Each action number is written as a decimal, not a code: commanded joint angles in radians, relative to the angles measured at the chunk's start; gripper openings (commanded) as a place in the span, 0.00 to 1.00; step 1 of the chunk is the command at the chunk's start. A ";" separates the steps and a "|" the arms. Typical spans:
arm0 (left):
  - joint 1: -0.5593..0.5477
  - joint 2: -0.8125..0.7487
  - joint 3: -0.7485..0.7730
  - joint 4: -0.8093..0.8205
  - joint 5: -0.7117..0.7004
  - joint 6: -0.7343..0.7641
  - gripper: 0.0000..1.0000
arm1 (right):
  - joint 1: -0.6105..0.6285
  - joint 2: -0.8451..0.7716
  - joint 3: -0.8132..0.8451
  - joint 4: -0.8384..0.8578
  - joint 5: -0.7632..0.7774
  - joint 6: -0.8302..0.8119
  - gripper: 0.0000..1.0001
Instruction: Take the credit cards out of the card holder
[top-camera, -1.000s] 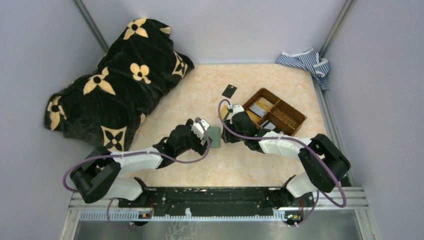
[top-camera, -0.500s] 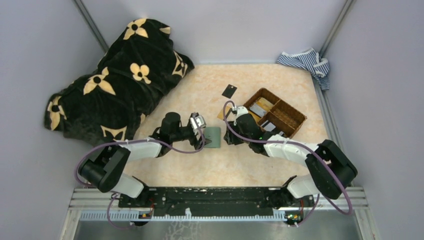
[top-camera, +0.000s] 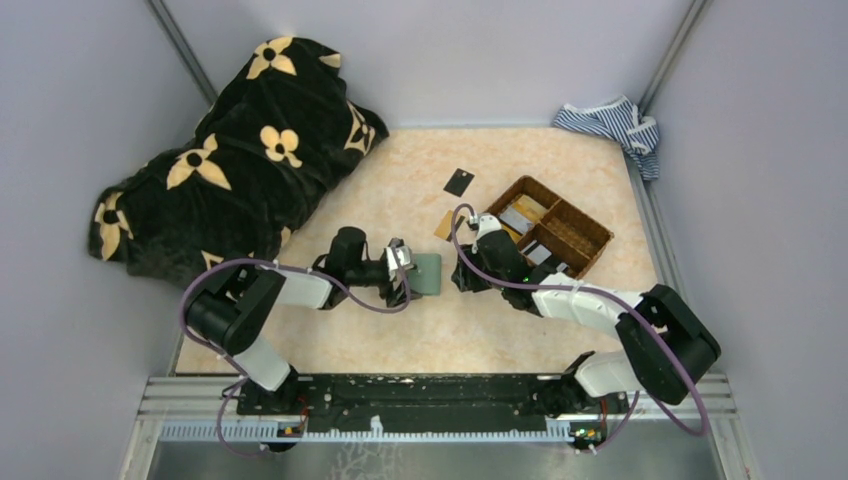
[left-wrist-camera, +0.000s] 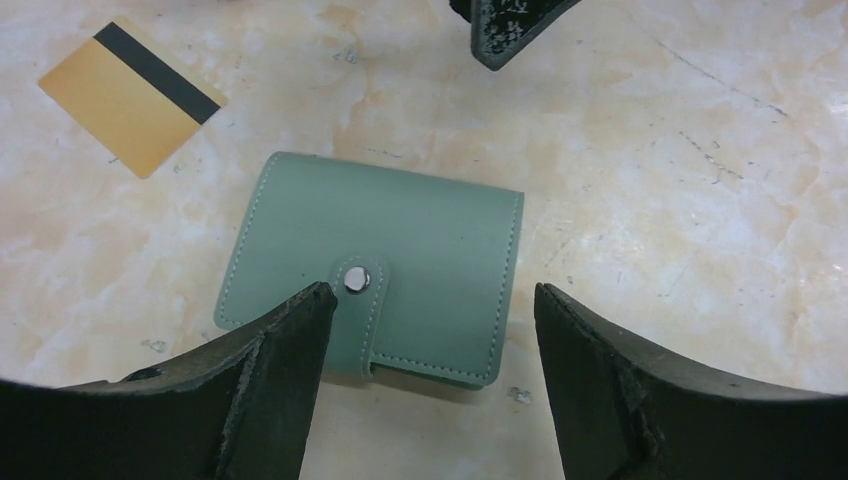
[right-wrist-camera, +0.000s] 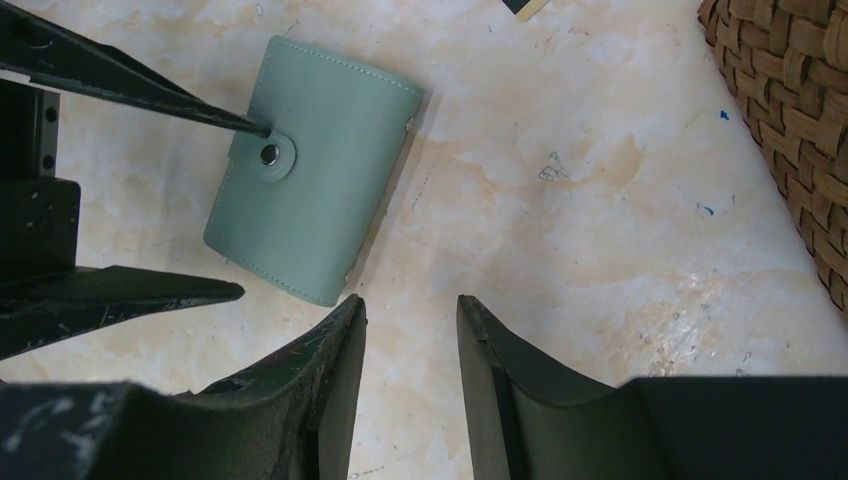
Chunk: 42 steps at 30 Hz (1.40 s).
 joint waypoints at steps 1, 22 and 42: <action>0.024 0.061 0.030 0.055 0.036 0.039 0.80 | -0.005 -0.036 0.008 0.026 0.002 -0.011 0.39; 0.054 0.024 0.067 0.060 0.059 0.012 0.80 | -0.005 0.160 0.208 0.083 -0.092 -0.007 0.00; 0.086 0.106 0.097 0.108 0.072 -0.014 0.73 | -0.005 0.405 0.215 0.209 -0.195 0.083 0.00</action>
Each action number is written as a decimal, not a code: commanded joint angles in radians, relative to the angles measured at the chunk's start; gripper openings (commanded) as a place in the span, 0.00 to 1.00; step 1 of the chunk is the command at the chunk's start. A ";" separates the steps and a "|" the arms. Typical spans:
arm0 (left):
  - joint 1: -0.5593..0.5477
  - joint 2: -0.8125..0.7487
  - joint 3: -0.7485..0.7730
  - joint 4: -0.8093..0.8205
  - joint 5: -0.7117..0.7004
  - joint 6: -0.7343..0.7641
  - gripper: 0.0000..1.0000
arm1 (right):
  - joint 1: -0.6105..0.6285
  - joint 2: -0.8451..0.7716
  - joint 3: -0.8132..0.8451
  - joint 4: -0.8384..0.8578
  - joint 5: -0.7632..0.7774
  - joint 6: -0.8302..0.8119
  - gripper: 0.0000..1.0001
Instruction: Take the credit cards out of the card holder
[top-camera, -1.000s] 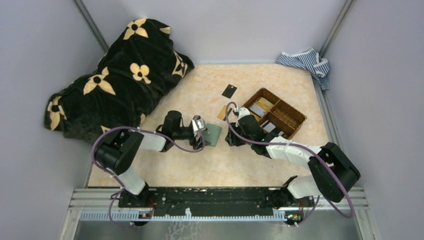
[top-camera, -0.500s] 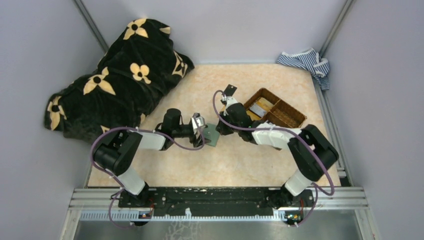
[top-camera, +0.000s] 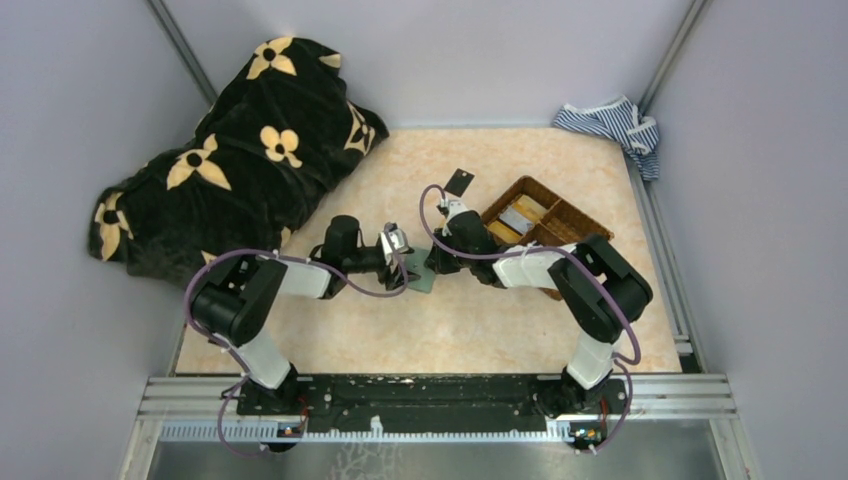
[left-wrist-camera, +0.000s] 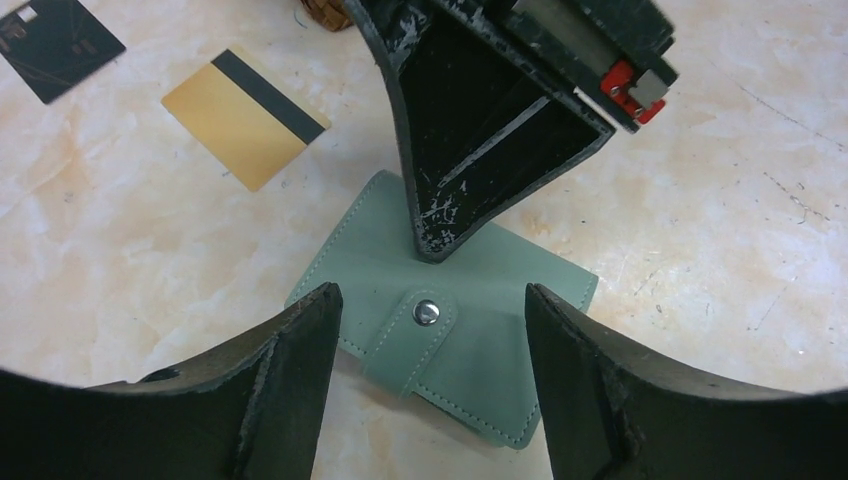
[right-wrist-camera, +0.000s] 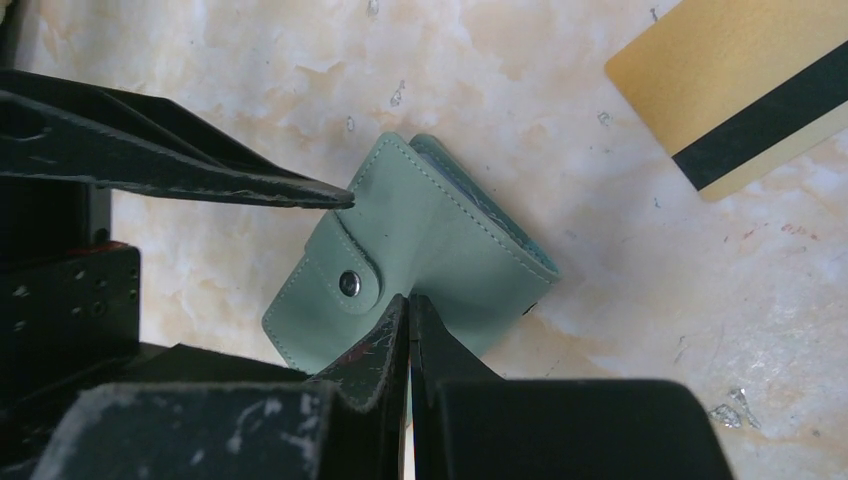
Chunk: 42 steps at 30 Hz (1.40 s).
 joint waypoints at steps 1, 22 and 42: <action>0.006 0.056 0.044 0.005 0.046 0.005 0.71 | 0.000 0.007 -0.024 0.029 -0.039 0.022 0.00; 0.042 0.160 0.208 -0.316 0.202 0.032 0.00 | 0.000 -0.032 -0.030 0.006 -0.017 0.013 0.00; 0.070 0.117 0.178 -0.257 0.178 -0.088 0.95 | -0.001 -0.055 -0.039 -0.017 0.001 0.011 0.00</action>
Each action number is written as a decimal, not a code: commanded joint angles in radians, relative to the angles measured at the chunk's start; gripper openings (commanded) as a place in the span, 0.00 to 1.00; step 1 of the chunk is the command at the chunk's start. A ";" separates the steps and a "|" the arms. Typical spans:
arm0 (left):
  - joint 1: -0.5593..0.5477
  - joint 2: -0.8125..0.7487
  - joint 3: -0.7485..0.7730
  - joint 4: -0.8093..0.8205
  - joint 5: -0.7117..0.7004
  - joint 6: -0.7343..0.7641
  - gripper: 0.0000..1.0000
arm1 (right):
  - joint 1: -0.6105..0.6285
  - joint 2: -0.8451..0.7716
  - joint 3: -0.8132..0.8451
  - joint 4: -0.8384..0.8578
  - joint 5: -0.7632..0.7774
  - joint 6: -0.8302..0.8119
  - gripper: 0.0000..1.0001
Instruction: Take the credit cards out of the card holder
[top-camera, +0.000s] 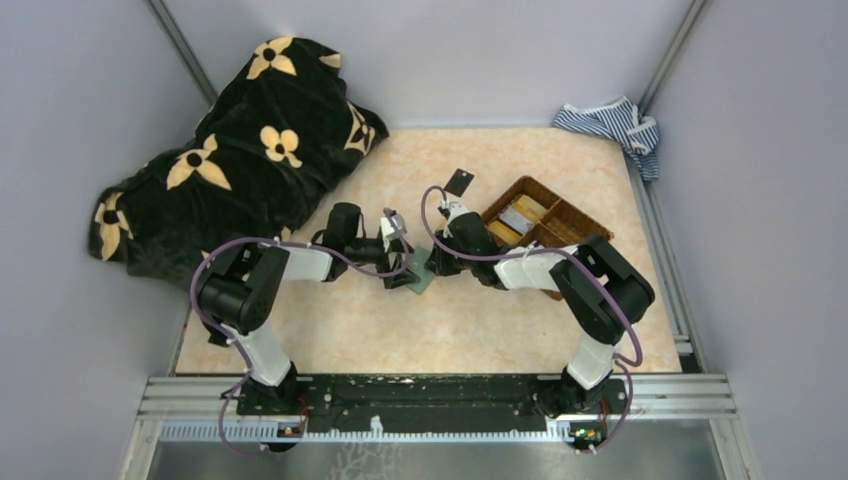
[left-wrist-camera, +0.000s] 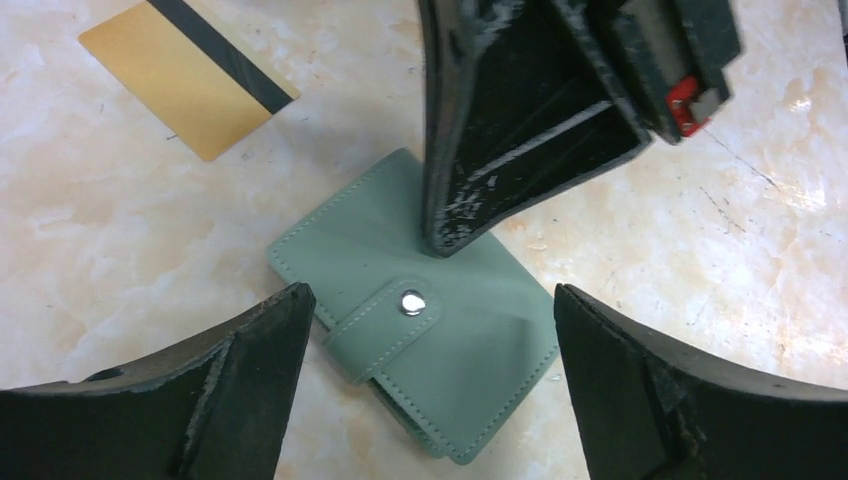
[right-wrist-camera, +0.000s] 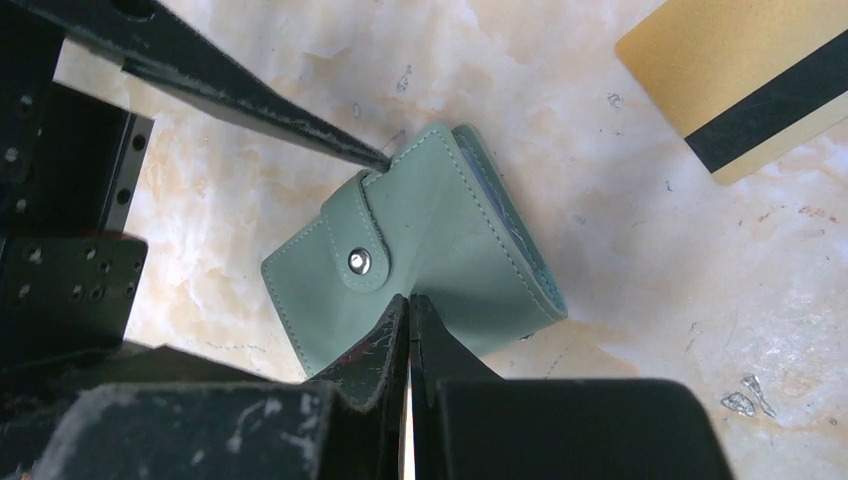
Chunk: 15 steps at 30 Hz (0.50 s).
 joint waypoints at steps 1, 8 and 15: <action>0.018 0.055 0.063 -0.066 0.050 -0.003 0.92 | 0.000 -0.052 -0.025 -0.035 0.021 -0.009 0.00; 0.012 0.084 0.050 -0.024 -0.087 -0.092 0.69 | -0.001 -0.057 -0.027 -0.036 0.025 -0.012 0.00; -0.046 -0.022 -0.034 0.024 -0.362 -0.204 0.58 | -0.001 -0.046 -0.024 -0.026 0.018 -0.016 0.00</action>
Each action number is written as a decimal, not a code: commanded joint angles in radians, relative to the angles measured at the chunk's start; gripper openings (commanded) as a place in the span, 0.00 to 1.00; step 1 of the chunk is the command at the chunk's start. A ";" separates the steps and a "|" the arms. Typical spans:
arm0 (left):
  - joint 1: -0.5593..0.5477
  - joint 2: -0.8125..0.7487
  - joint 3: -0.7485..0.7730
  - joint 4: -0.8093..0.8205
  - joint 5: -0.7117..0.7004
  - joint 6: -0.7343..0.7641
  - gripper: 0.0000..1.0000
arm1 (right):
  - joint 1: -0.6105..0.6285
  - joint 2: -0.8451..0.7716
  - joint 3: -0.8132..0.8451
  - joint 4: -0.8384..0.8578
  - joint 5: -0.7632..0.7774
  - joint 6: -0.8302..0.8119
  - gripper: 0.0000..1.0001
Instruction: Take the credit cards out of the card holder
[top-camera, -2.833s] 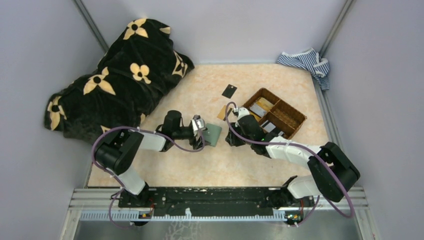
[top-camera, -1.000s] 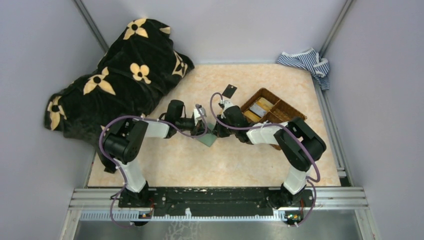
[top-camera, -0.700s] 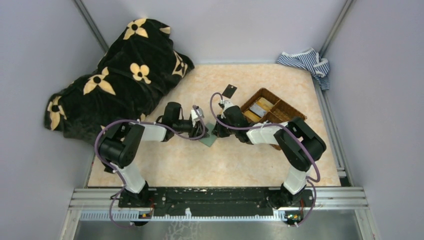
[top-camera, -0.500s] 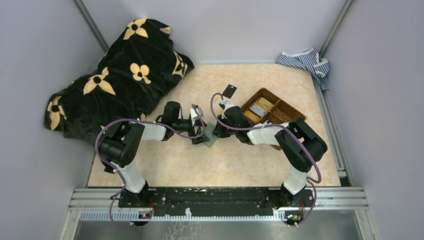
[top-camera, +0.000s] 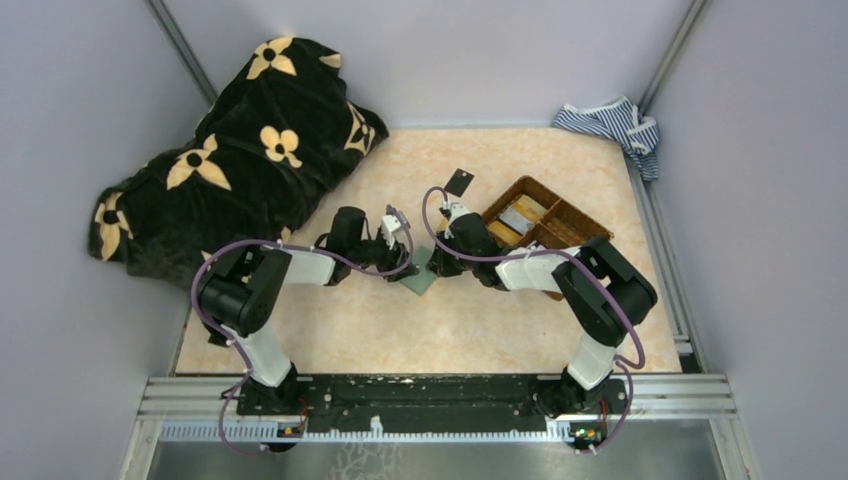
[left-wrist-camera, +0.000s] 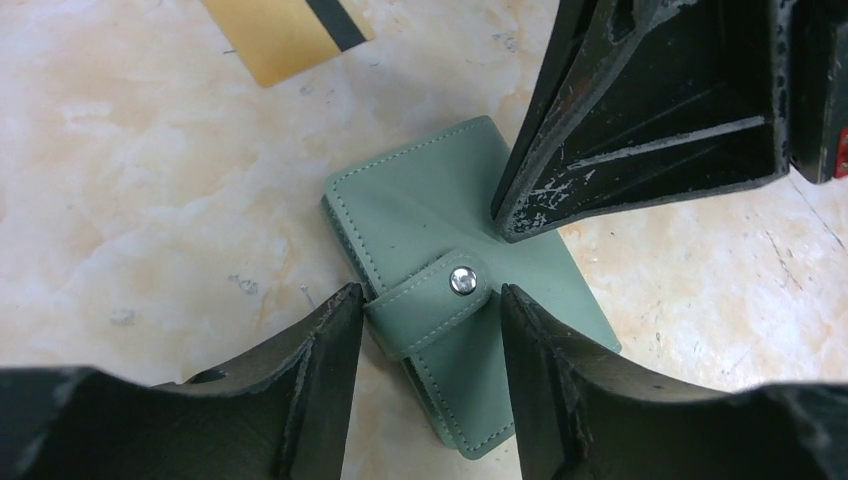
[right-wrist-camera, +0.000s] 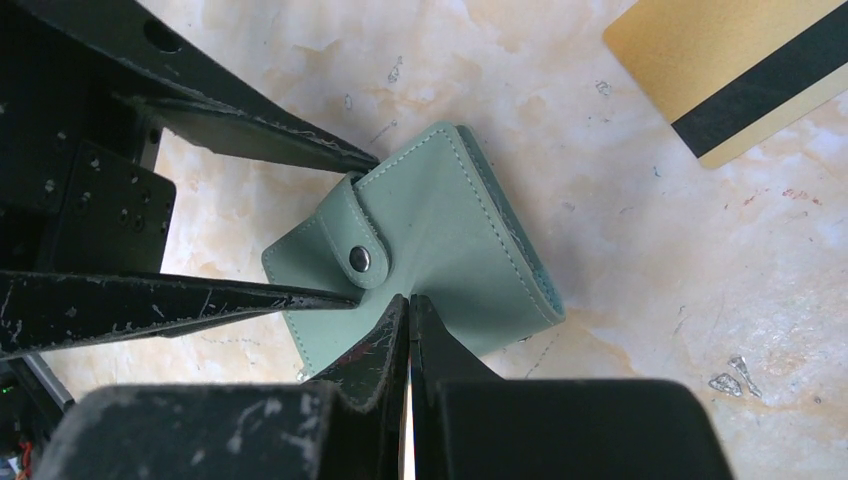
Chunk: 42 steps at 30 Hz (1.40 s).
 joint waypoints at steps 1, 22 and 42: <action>-0.038 -0.059 -0.053 0.023 -0.231 -0.069 0.58 | -0.001 -0.023 -0.009 -0.009 0.007 -0.013 0.00; -0.237 -0.067 0.161 -0.329 -0.776 -0.312 0.65 | 0.001 -0.021 -0.017 0.001 -0.013 -0.006 0.00; -0.296 -0.036 0.172 -0.383 -0.774 -0.298 0.54 | -0.001 0.000 -0.008 -0.002 -0.018 0.003 0.00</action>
